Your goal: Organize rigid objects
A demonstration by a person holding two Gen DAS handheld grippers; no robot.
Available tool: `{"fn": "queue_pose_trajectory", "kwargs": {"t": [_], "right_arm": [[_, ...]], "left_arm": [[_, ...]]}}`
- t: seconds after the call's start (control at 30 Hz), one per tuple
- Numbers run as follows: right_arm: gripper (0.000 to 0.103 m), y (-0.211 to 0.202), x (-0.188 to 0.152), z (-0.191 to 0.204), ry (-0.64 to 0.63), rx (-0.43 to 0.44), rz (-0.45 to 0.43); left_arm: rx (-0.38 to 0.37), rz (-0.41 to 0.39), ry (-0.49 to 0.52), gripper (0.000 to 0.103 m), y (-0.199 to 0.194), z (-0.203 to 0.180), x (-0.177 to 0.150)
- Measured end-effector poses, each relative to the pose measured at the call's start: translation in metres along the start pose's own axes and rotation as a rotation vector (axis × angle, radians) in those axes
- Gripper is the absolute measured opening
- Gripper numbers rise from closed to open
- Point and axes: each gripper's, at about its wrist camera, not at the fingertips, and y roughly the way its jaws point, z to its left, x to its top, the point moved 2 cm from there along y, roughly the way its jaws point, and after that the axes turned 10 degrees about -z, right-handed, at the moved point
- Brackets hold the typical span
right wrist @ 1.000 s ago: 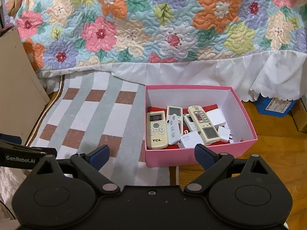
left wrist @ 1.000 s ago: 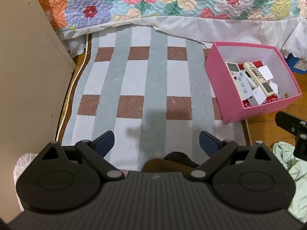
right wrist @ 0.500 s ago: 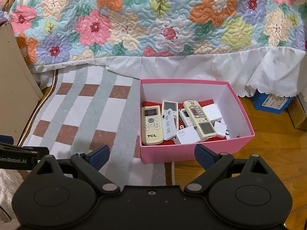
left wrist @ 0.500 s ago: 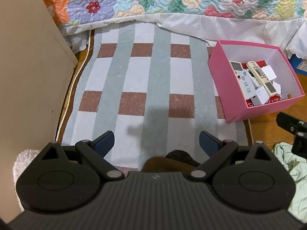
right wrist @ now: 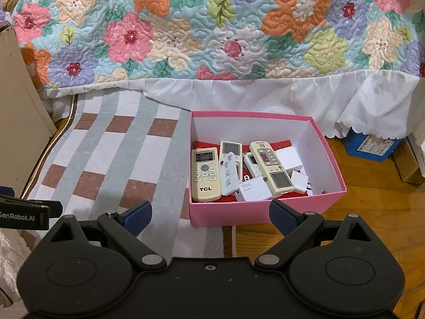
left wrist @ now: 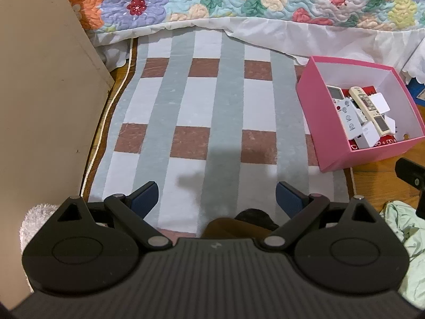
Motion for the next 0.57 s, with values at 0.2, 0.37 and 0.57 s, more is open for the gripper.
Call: {"fn": "queue_pose_trajectory", "kwargs": {"t": [0.2, 0.37, 0.57], "right_arm": [[0.097, 0.0007, 0.0005, -0.0007, -0.006, 0.004, 0.0], [0.097, 0.0004, 0.0005, -0.0001, -0.007, 0.002, 0.001], [0.097, 0.0014, -0.0003, -0.0022, -0.011, 0.002, 0.0]], "left_arm": [[0.017, -0.011, 0.023, 0.096, -0.0014, -0.0031, -0.0004], [0.019, -0.013, 0.028, 0.096, -0.002, -0.0038, -0.0009], [0.026, -0.022, 0.031, 0.096, -0.0043, -0.0019, -0.0011]]}}
